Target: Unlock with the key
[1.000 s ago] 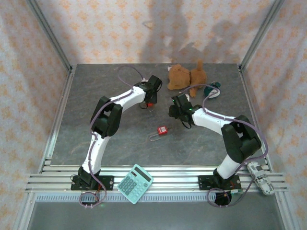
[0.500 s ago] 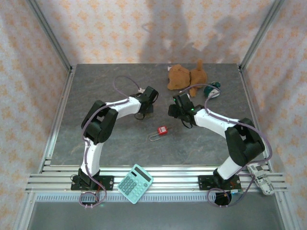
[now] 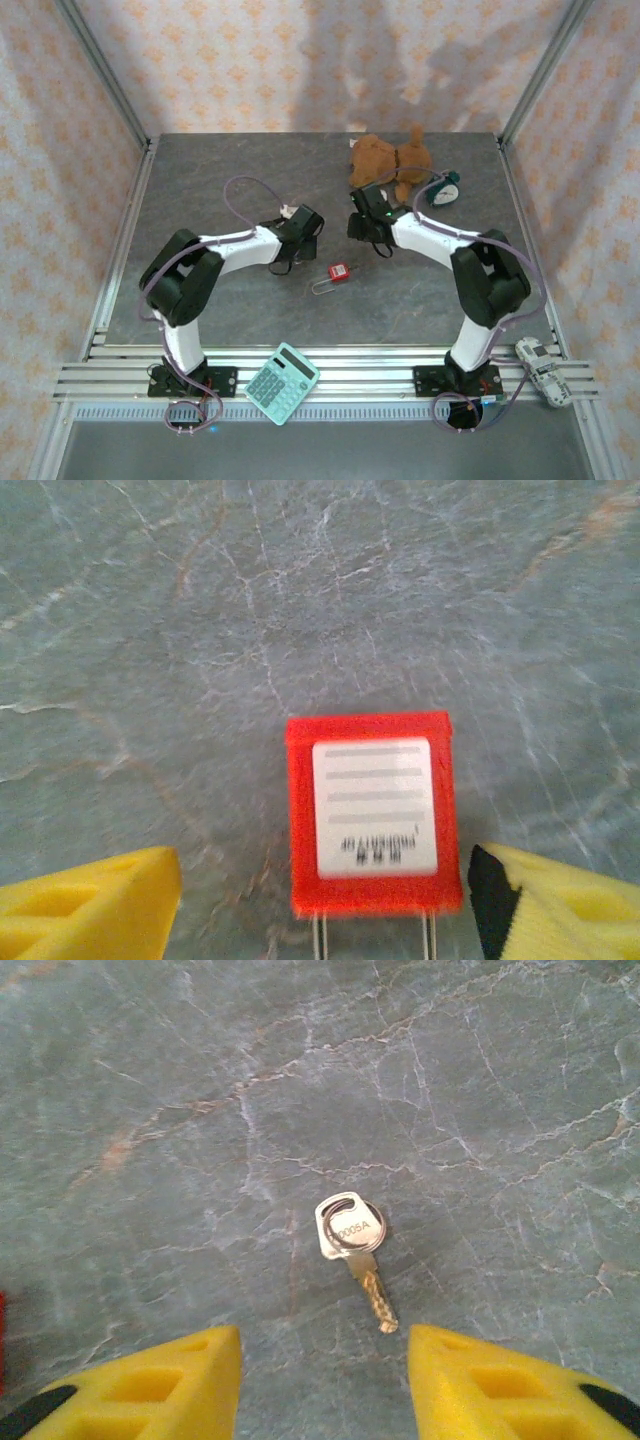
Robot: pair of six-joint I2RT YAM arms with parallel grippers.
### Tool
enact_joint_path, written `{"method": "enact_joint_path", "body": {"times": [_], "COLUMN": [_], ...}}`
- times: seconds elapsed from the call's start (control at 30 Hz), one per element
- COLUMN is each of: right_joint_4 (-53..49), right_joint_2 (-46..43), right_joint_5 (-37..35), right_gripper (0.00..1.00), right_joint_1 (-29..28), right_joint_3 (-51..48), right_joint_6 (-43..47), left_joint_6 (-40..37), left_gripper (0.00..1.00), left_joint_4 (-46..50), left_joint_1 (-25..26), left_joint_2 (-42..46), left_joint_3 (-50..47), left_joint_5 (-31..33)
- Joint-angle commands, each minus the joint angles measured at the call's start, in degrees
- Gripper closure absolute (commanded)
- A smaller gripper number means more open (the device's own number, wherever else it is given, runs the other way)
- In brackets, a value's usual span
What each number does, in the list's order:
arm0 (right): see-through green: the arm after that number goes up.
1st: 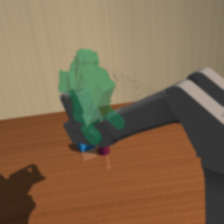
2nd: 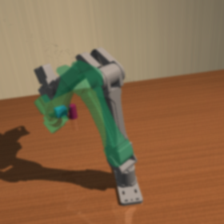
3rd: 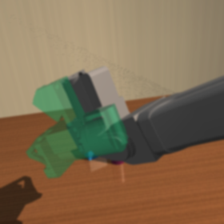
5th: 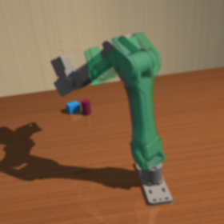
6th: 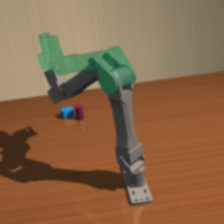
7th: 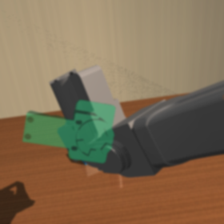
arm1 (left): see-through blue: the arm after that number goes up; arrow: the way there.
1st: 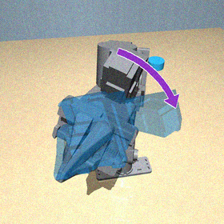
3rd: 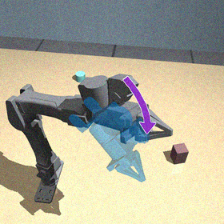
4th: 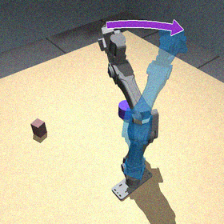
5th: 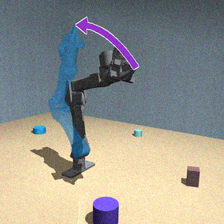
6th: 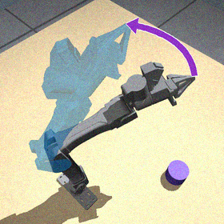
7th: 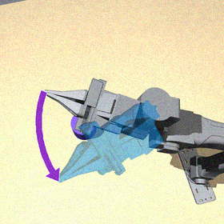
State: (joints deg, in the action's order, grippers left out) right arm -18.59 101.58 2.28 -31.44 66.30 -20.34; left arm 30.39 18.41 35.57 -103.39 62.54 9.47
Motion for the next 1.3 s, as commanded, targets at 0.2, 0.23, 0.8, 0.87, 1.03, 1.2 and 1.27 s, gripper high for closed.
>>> {"method": "enact_joint_path", "body": {"times": [0.2, 0.23, 0.8, 0.87, 1.03, 1.2, 1.27], "right_joint_4": [-3.91, -4.02, 3.74, 3.54, 3.02, 3.38, 3.25], "right_joint_2": [7.08, 7.66, 9.44, 8.85, 7.24, 3.73, 1.36], "right_joint_5": [-6.96, -6.28, 5.07, 4.46, 3.95, 5.37, 5.43], "right_gripper": [0.66, 0.66, 0.88, 0.91, 0.96, 0.98, 0.99], "right_joint_1": [0.50, 0.67, 4.20, 4.19, 4.20, 4.18, 3.96], "right_joint_3": [5.11, 5.35, 3.57, 3.31, 2.71, 0.10, -1.19], "right_joint_6": [-3.25, -3.50, -11.17, -10.92, -9.64, -8.59, -8.00], "left_joint_6": [4.53, 5.43, 11.81, 11.57, 11.26, 10.60, 10.01], "left_gripper": [0.20, 0.20, 0.22, 0.22, 0.22, 0.22, 0.22], "left_joint_4": [0.23, -1.47, -6.10, -6.53, -7.20, -7.69, -7.62], "left_joint_1": [1.59, 1.54, 1.62, 1.69, 1.72, 1.69, 1.62], "left_joint_2": [28.85, 31.66, 48.08, 47.19, 44.66, 42.98, 42.41], "left_joint_3": [-16.04, -19.35, -38.03, -37.78, -36.90, -35.62, -34.80], "left_joint_5": [5.24, 5.11, 7.31, 7.14, 6.55, 5.52, 5.23]}}
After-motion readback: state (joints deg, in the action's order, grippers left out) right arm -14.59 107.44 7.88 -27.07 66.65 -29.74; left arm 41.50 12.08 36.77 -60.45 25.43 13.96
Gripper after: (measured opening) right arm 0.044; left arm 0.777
